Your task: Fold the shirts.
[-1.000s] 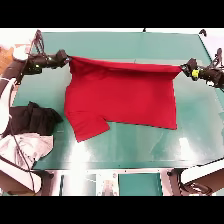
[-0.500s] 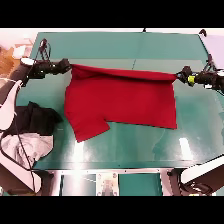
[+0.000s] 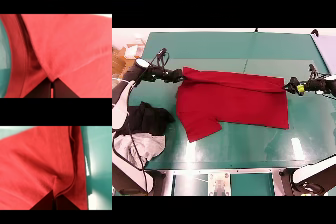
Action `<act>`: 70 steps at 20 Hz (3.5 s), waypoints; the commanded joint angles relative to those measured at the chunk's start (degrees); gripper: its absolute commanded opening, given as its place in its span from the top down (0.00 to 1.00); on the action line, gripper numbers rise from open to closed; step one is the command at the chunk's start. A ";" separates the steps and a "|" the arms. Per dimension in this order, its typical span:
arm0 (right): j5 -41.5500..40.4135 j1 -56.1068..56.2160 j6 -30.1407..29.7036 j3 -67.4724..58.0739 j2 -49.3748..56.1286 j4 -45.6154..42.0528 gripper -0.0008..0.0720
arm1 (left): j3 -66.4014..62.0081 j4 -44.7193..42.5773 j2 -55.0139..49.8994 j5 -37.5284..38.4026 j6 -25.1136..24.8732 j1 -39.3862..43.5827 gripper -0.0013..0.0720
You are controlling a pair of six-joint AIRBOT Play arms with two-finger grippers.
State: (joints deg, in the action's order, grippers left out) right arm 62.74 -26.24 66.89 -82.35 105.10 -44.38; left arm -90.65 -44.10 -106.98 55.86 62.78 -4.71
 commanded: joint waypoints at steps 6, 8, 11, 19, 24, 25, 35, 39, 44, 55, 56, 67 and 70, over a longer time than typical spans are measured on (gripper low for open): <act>1.88 -2.75 0.66 -1.99 -1.33 -2.21 0.97 | 0.00 -2.49 -0.07 5.18 0.85 0.02 0.95; 2.93 -2.99 0.63 -1.79 -1.38 -2.29 0.97 | 0.00 -2.47 -0.07 5.38 0.85 0.02 0.95; 2.32 -2.27 0.39 1.20 -1.31 -2.56 0.97 | 0.00 -2.47 -0.17 6.14 0.85 0.04 0.95; 4.92 -2.08 0.70 2.43 -1.40 -3.06 0.52 | -1.38 -5.35 -2.01 15.13 7.91 -0.57 0.16; 14.73 -6.88 3.19 0.31 -6.93 -3.28 0.51 | -7.37 -5.20 0.66 31.63 18.14 -8.04 0.07; 14.69 -8.11 3.17 2.58 -9.62 -3.28 0.51 | -6.03 -5.20 2.56 33.20 18.32 -8.94 0.07; 0.63 -11.10 -0.55 44.94 -38.18 4.85 0.51 | 52.30 -8.55 40.19 13.42 16.74 -10.03 0.18; 0.26 -11.08 -2.89 47.69 -38.91 5.42 0.51 | 64.74 4.31 40.79 1.95 10.51 -9.84 0.18; 0.22 -11.08 -2.89 47.67 -38.91 6.47 0.51 | 67.10 17.99 36.48 -4.35 2.99 -9.84 0.18; 2.27 -14.49 5.79 50.95 -40.02 -0.26 0.52 | 65.77 33.92 28.76 3.87 -12.35 -9.86 0.95; 2.25 -16.20 6.88 52.37 -41.05 -1.46 0.58 | 65.66 34.07 28.76 4.48 -12.57 -9.86 0.95; -7.04 -17.73 8.13 62.51 -44.09 2.58 0.37 | 65.66 34.05 28.76 9.51 -13.79 -9.86 0.95; -13.38 -17.42 7.82 65.13 -44.09 7.56 0.35 | 65.66 34.03 28.76 7.93 -13.81 -9.86 0.95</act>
State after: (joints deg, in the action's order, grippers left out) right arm 56.47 -43.94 74.96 -19.35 60.97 -39.94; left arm -24.93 -10.09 -78.17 64.73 49.15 -14.59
